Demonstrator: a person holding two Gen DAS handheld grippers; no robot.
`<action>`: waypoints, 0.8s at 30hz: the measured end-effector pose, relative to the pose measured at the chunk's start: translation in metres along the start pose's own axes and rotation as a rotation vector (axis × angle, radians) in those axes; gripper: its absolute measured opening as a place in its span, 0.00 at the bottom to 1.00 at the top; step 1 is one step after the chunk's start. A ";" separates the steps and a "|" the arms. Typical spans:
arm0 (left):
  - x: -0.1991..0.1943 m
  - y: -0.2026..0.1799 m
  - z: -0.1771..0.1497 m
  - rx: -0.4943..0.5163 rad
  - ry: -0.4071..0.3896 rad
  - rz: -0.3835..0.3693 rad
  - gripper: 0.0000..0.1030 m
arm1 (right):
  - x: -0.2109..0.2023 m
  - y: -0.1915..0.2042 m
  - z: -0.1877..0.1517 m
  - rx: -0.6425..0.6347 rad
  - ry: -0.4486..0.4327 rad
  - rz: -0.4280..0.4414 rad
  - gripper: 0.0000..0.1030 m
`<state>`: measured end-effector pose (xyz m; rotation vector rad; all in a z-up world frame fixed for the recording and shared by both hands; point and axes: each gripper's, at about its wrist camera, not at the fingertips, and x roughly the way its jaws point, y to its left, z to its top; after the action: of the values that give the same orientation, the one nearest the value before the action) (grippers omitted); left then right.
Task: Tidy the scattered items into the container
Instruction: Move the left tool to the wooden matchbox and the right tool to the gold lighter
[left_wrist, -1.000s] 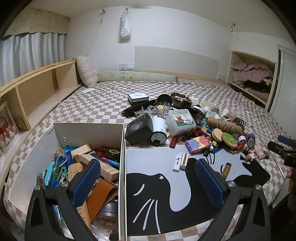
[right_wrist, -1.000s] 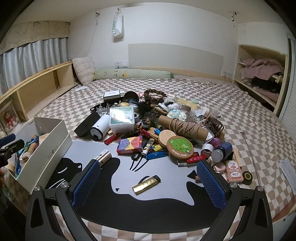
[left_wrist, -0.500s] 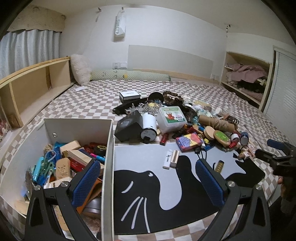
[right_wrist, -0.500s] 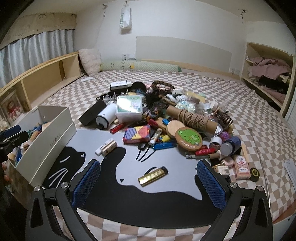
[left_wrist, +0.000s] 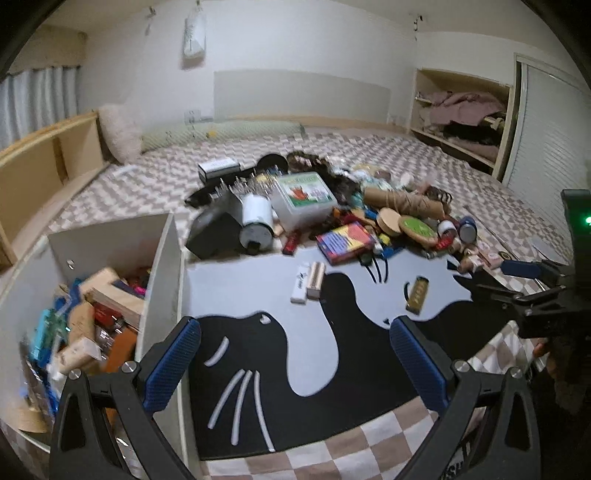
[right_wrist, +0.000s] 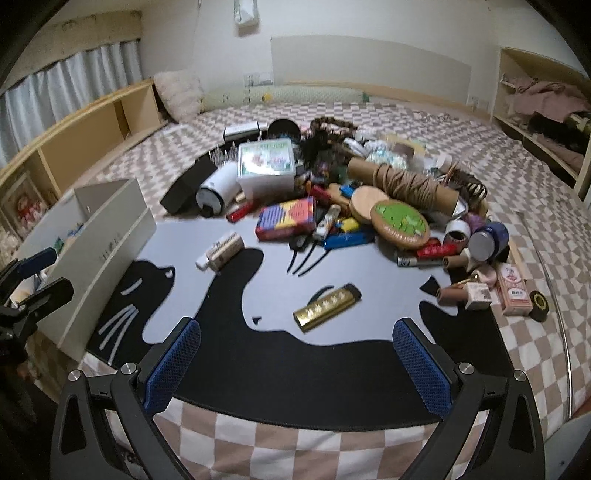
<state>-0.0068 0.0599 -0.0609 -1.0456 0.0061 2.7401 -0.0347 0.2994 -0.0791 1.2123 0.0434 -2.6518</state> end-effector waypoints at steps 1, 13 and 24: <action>0.006 0.000 0.000 -0.009 0.034 -0.006 1.00 | 0.003 0.000 -0.002 -0.001 0.008 0.000 1.00; 0.058 -0.013 -0.001 -0.026 0.170 -0.067 1.00 | 0.041 -0.007 -0.004 0.004 0.122 0.023 1.00; 0.110 -0.018 0.027 -0.009 0.196 -0.064 0.98 | 0.073 -0.021 0.014 0.003 0.154 -0.024 1.00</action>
<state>-0.1013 0.1011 -0.1121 -1.2886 -0.0090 2.5728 -0.0960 0.3043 -0.1261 1.4231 0.0793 -2.5742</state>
